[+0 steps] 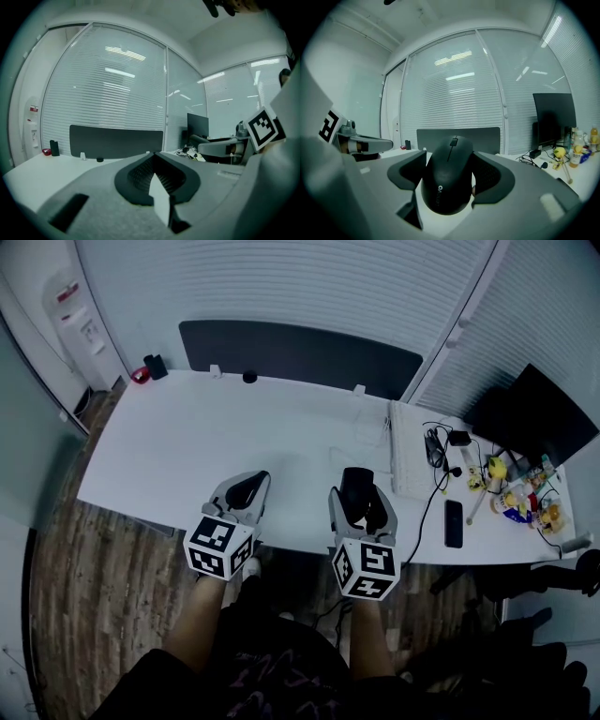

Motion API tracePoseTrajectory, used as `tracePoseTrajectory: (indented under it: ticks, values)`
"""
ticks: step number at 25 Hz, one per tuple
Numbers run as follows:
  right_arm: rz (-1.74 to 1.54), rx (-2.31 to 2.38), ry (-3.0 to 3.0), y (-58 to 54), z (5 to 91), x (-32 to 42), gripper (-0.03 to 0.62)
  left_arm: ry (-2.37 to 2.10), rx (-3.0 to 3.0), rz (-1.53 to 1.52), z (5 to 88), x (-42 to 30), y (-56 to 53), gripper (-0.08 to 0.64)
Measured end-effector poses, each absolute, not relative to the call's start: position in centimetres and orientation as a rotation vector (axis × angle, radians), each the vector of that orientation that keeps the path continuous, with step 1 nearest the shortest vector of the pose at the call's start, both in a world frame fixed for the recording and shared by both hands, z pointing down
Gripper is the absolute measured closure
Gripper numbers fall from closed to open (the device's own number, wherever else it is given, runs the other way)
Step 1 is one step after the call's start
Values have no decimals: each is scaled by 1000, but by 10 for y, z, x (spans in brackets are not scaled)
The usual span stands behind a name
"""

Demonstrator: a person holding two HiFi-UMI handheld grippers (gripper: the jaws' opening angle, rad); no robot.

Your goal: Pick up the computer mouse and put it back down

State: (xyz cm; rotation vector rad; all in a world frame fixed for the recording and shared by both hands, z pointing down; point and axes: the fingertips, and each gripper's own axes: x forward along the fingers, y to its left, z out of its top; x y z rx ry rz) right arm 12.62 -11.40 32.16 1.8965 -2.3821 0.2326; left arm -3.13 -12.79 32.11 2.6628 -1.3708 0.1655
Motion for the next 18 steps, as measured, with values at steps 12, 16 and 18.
tracePoseTrajectory:
  ticks: [12,16,18]
  values:
    - [163,1907,-2409,-101,292,129,273,-1412,2706,123,288,-35,-117,560]
    - [145,1911,-2414,-98,286,130,273,-1420,2713,111,284,-36,-113,560]
    - [139,1914,-2415,-96,286,130,273,-1423,2713,106,284,-37,-111,560]
